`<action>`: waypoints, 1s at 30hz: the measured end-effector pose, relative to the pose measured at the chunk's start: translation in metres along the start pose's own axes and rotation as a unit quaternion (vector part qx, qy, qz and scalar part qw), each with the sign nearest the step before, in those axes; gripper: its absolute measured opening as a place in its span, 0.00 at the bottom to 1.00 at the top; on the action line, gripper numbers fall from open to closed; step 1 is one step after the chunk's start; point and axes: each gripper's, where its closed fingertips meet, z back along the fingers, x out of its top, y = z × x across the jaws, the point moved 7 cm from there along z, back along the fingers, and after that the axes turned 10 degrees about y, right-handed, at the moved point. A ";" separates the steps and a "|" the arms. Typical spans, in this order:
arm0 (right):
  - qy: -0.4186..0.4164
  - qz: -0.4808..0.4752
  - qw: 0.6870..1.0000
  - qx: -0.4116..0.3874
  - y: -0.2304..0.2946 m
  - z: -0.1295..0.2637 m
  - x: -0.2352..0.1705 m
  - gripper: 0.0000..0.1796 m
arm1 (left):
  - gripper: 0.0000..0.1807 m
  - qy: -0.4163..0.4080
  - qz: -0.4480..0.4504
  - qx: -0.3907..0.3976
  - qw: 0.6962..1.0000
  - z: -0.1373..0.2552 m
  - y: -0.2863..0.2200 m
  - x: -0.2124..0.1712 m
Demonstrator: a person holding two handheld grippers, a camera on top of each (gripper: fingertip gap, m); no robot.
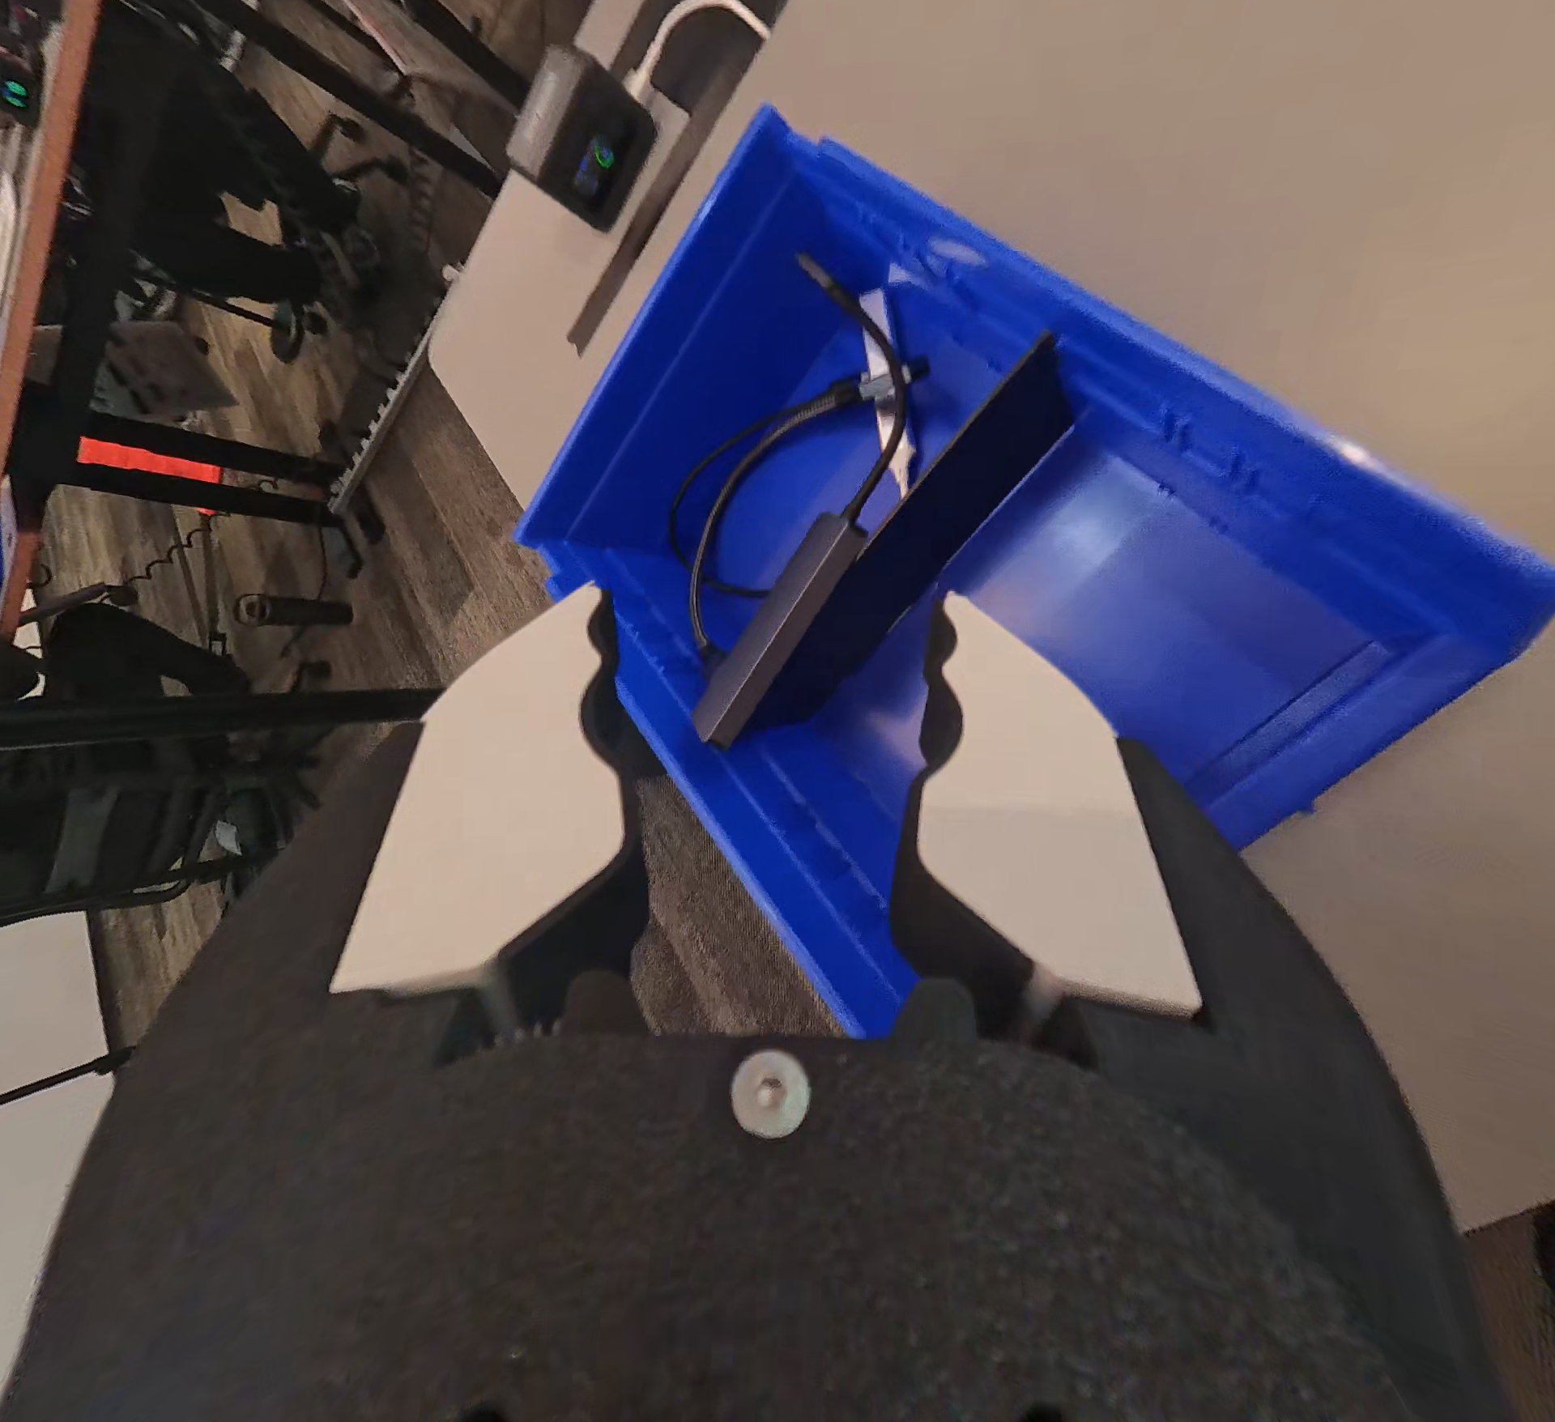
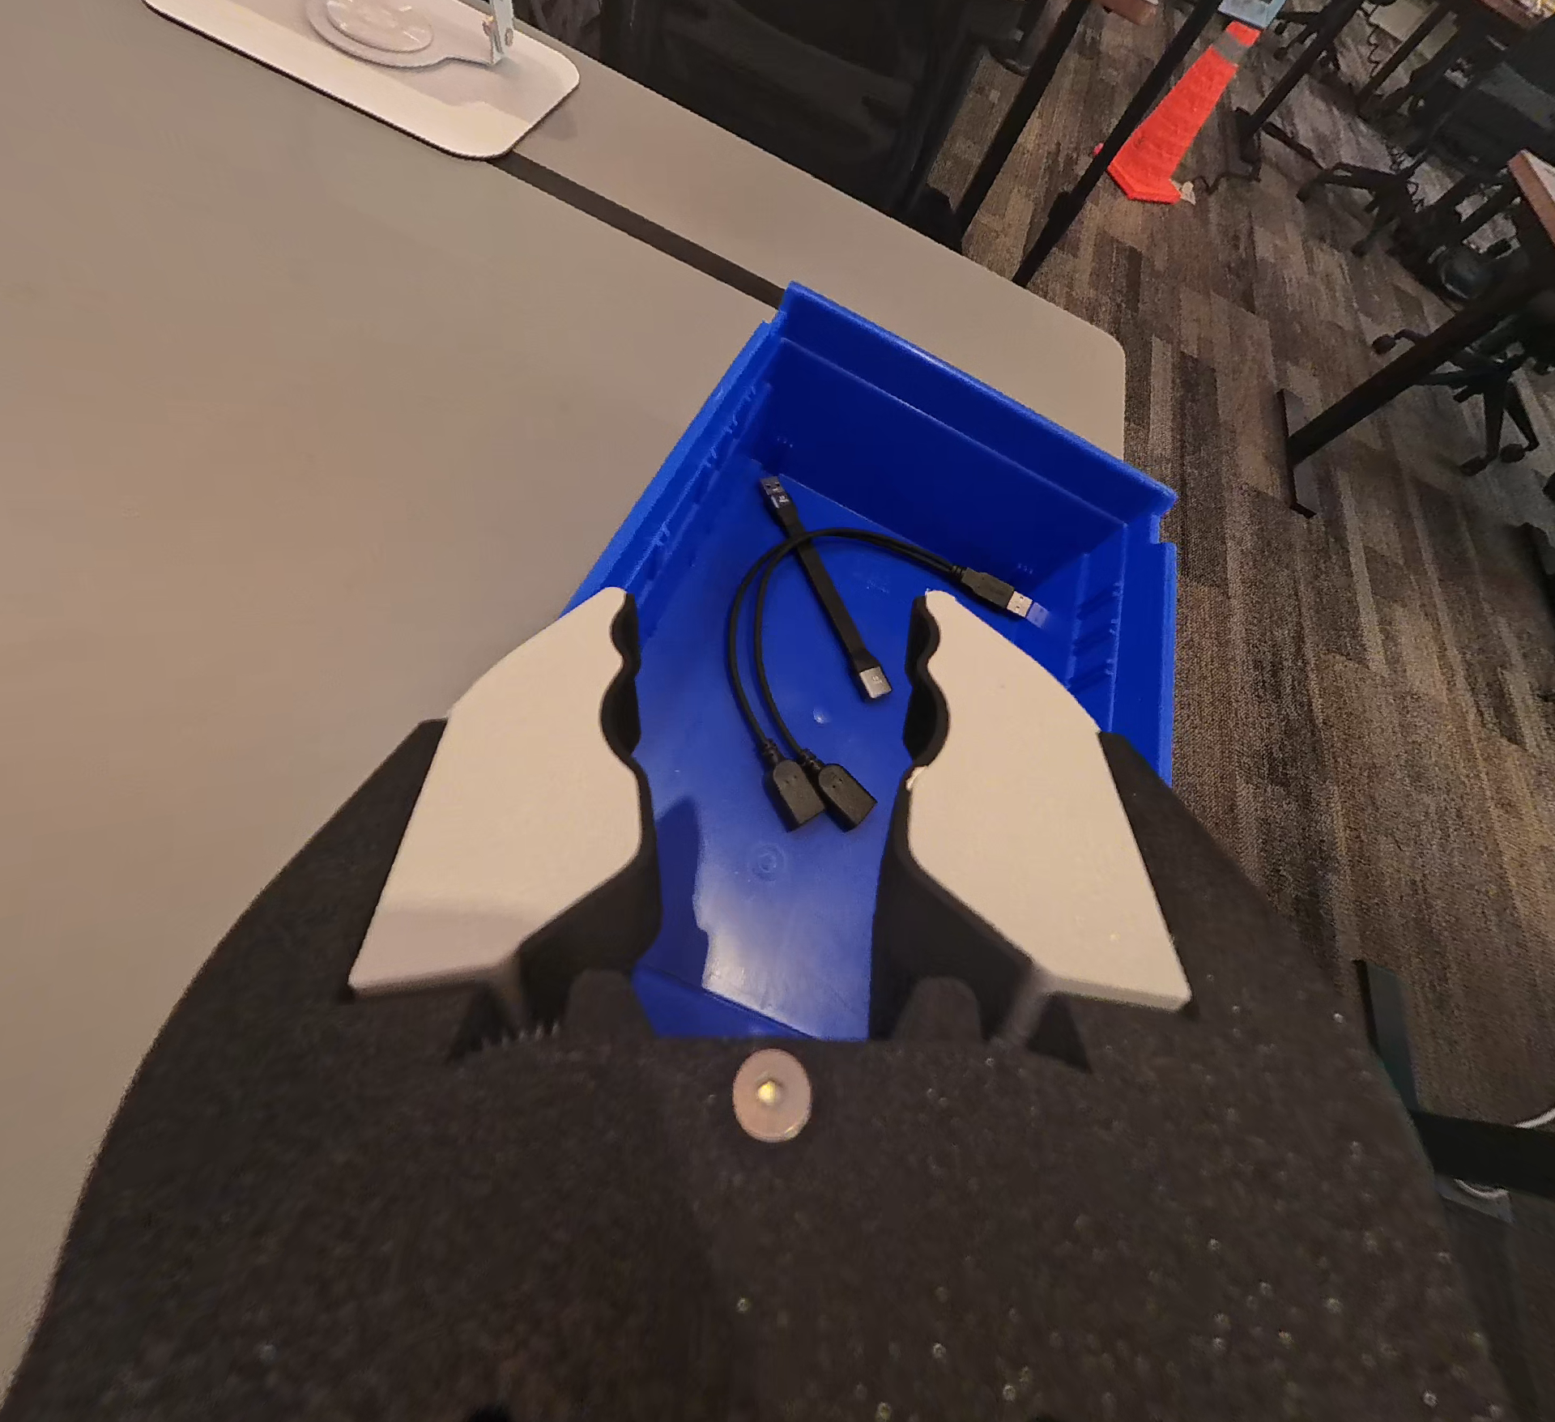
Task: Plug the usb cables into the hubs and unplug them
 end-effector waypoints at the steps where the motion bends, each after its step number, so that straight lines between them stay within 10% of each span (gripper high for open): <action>1: 0.000 0.001 1.000 0.000 0.001 0.000 0.000 0.34 | 0.38 0.012 -0.008 -0.004 1.000 -0.006 0.003 -0.003; 30: 0.030 0.000 1.000 0.004 0.002 -0.014 -0.005 0.34 | 0.39 0.121 -0.080 -0.023 0.989 -0.073 0.016 -0.031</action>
